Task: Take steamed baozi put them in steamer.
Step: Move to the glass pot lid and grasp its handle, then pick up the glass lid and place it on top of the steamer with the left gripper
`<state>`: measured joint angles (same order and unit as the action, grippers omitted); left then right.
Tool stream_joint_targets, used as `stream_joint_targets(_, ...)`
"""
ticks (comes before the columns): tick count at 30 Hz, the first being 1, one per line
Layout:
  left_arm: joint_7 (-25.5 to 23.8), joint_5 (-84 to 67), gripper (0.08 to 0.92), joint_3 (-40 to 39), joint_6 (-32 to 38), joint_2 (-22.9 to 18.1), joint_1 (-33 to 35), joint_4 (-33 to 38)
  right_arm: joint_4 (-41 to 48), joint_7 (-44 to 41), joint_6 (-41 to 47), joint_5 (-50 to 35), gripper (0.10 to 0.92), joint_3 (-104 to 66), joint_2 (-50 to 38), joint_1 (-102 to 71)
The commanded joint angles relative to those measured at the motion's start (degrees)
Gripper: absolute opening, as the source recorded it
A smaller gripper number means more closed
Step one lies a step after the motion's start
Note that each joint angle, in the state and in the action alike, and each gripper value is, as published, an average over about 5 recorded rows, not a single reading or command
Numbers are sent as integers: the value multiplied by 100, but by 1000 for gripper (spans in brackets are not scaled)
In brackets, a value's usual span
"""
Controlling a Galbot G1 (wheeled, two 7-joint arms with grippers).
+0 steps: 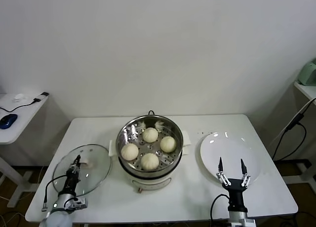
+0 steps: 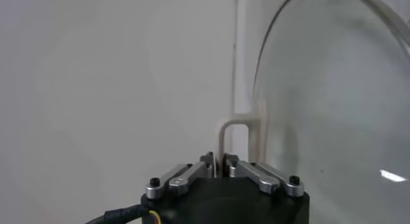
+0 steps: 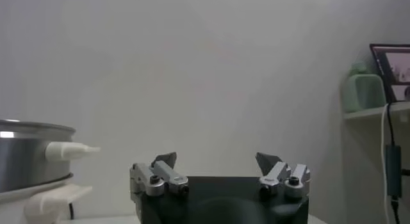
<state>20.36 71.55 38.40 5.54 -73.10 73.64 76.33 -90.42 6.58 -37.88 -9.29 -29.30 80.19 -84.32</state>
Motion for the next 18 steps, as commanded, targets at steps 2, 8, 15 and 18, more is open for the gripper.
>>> stream_joint_targets(2, -55, -427, 143, 131, 60, 118, 57, 422, -12, 10, -6, 53, 823, 3, 27, 22)
stream_joint_targets(8, -149, -822, 141, 599, -25, 481, 137, 1459, -35, 16, -1, 131, 823, 22, 63, 40)
stream_joint_targets(15, -595, -1800, 141, 859, -307, 882, 171, 2965, -98, 53, 20, 176, 823, 17, 84, 48)
stream_joint_targets(18, -854, -2123, 141, 592, -501, 969, 161, 3670, -135, 107, 59, 178, 823, -1, 78, 81)
